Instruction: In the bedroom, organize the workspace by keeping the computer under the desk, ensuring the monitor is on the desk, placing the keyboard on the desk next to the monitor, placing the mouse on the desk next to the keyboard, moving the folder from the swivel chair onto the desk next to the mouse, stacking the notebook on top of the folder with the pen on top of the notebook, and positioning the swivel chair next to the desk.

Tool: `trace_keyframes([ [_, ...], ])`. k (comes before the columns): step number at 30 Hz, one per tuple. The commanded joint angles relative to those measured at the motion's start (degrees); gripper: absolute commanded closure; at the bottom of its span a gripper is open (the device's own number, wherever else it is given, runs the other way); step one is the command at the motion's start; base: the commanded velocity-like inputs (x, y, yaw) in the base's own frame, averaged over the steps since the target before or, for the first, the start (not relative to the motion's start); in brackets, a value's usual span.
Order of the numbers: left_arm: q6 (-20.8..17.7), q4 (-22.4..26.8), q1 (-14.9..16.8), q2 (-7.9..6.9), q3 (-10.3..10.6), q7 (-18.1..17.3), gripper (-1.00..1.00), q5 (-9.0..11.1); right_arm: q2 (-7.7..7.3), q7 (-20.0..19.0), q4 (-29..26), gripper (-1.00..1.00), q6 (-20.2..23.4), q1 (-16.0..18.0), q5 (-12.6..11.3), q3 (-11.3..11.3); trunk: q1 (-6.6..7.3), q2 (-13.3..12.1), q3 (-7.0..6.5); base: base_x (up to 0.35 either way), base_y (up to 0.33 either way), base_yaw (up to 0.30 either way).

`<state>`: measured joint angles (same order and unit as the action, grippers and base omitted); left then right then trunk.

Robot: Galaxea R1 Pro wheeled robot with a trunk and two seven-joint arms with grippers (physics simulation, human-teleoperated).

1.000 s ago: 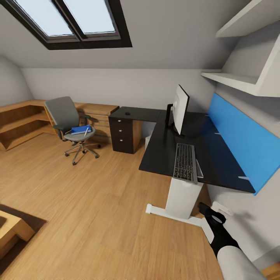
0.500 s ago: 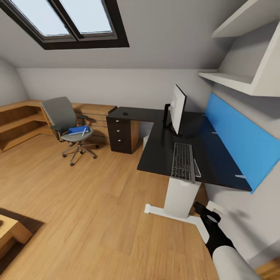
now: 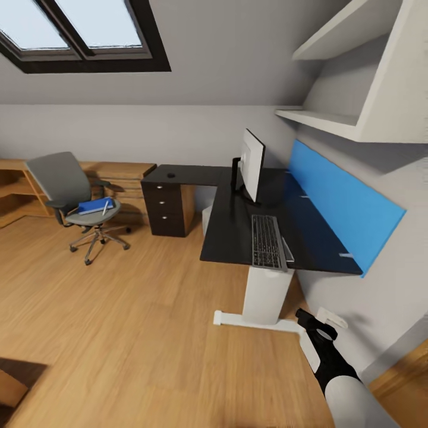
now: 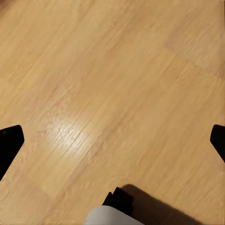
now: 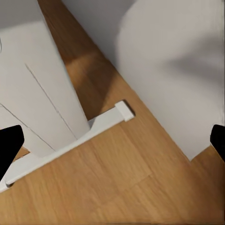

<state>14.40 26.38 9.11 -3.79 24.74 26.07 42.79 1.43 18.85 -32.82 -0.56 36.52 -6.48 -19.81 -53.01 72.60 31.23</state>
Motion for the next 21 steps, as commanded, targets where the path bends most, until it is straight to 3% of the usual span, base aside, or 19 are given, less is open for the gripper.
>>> trace_keyframes([
  [1, 0.28, 0.07, 0.03, -0.07, 0.49, 0.3, -1.0, 0.56, 0.06, 0.05, -0.07, -1.0, -0.06, 0.04, -0.46, -0.14, 0.0, 0.04, 0.06, -0.031, 0.319, -0.296],
  [8, 0.28, 0.07, 0.03, -0.07, 0.42, 0.36, -1.0, 0.61, 0.13, 0.05, 0.0, -1.0, -0.13, 0.04, -0.42, -0.14, 0.0, 0.04, -0.08, -0.114, 0.286, -0.28],
  [15, 0.35, 0.7, 0.03, -0.32, -0.06, 0.56, -1.0, 0.63, 0.15, 0.05, 0.02, -1.0, -0.22, 0.04, -0.18, -0.14, 0.0, 0.04, -0.51, -0.054, 0.072, -0.218],
  [18, 0.36, 1.34, 0.03, -0.42, -1.41, 0.6, -1.0, 0.67, 0.18, 0.05, 0.03, -1.0, -0.23, 0.04, -0.14, -0.14, 0.0, 0.04, -0.73, -0.009, 0.012, -0.195],
  [21, 0.31, 3.29, 0.03, -0.35, -5.12, 0.51, -1.0, 0.7, 0.17, 0.05, 0.03, -1.0, -0.21, 0.04, -0.12, -0.14, 0.0, 0.04, -0.94, -0.003, 0.005, -0.183],
])
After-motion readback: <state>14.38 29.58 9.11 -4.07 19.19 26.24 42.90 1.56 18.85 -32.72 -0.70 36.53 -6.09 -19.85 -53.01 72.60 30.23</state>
